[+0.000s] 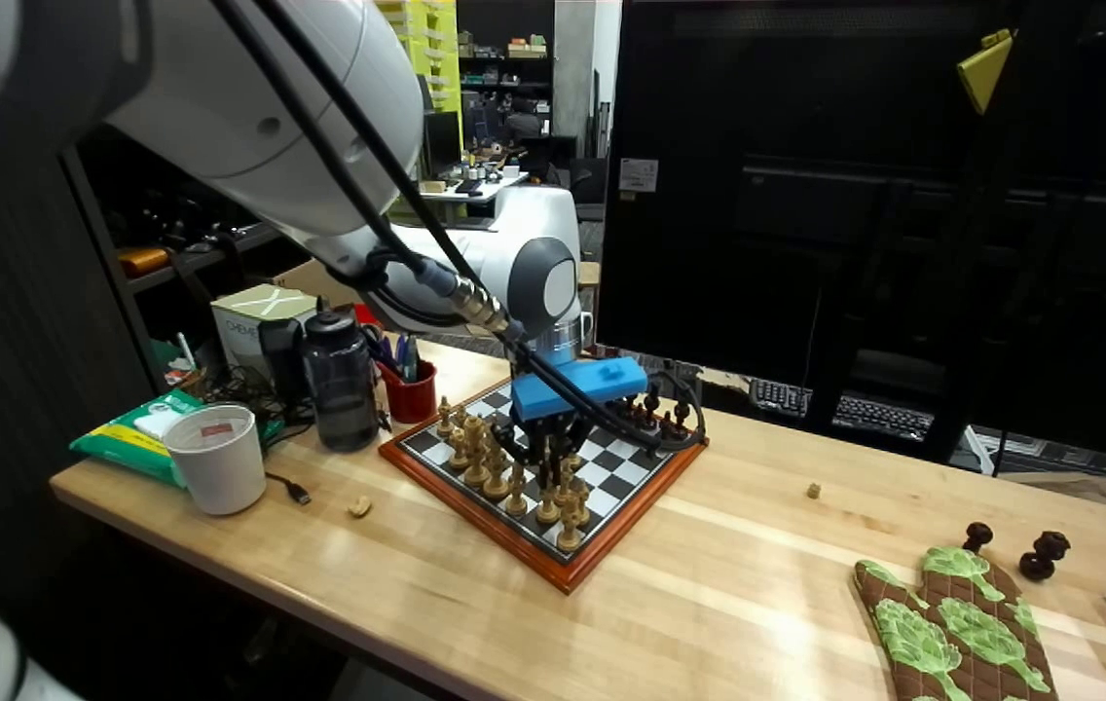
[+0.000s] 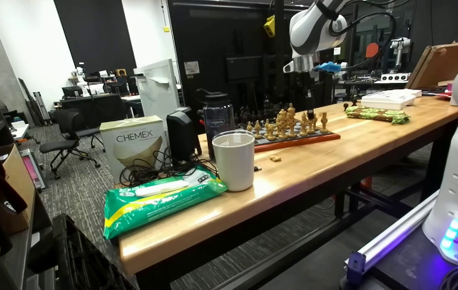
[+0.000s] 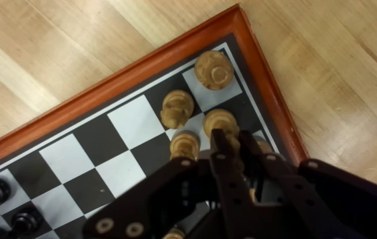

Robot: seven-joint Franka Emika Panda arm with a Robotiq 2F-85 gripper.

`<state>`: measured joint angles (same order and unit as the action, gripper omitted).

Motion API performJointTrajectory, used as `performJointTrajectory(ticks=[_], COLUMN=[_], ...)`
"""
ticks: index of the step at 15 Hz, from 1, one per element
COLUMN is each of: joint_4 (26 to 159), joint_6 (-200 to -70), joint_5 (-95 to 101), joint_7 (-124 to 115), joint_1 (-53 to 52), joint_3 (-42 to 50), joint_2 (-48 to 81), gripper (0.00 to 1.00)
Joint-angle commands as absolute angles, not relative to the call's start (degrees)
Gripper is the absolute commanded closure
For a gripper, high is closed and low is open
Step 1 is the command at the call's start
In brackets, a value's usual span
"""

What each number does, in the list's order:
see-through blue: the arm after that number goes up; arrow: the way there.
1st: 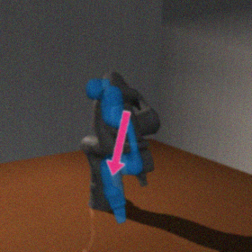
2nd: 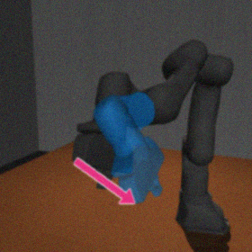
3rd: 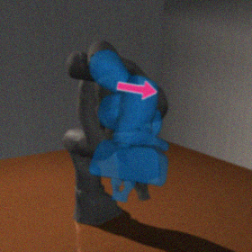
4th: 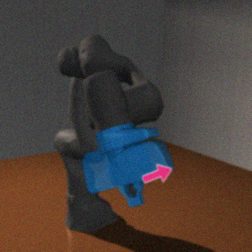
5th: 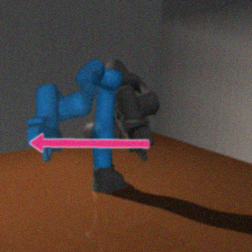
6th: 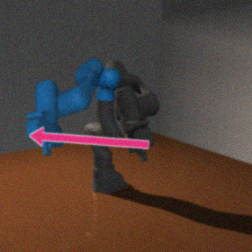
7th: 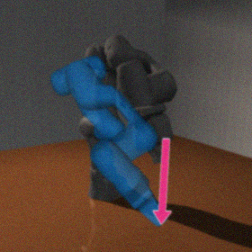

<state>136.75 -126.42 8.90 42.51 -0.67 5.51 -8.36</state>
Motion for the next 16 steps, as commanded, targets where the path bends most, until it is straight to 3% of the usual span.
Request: performJointTrajectory(ticks=[1, 16], joint_4=[136.4, 137.2], joint_6=[-124.7, -123.0], joint_5=[8.5, 8.6], joint_7=[43.9, 42.8], joint_1=[-0.2, -0.1], joint_3=[5.1, 5.3], joint_2=[-9.6, -15.2], gripper=[0.96, 0.96])
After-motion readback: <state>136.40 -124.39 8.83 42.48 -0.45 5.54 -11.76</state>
